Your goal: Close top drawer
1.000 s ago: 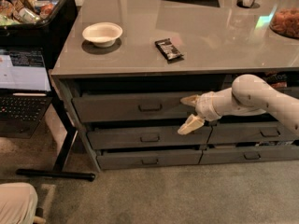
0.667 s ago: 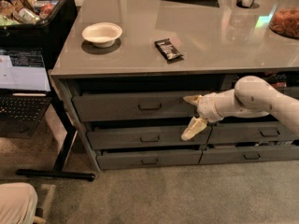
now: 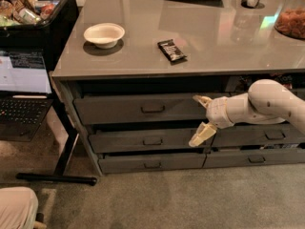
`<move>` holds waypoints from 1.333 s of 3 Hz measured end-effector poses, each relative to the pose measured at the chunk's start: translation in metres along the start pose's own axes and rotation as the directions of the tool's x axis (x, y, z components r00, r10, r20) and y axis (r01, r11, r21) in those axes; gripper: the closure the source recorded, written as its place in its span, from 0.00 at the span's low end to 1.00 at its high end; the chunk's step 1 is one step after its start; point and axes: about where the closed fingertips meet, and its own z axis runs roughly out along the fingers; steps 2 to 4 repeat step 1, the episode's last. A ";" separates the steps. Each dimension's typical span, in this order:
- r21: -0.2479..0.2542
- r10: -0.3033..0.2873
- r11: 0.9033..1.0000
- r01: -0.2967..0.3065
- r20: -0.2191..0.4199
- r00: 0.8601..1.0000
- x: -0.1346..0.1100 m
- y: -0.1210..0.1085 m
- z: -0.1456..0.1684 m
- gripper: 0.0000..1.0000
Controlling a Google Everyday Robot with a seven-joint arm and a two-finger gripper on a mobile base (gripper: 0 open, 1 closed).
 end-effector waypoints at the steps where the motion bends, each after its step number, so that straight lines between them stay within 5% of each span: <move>1: -0.005 -0.022 1.000 0.022 0.022 1.000 -0.008 0.013 -0.013 0.00; 4: -0.005 -0.022 1.000 0.022 0.022 1.000 -0.008 0.013 -0.013 0.00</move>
Offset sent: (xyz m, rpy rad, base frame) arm 0.0000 0.0000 0.0000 0.0000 0.0000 0.0000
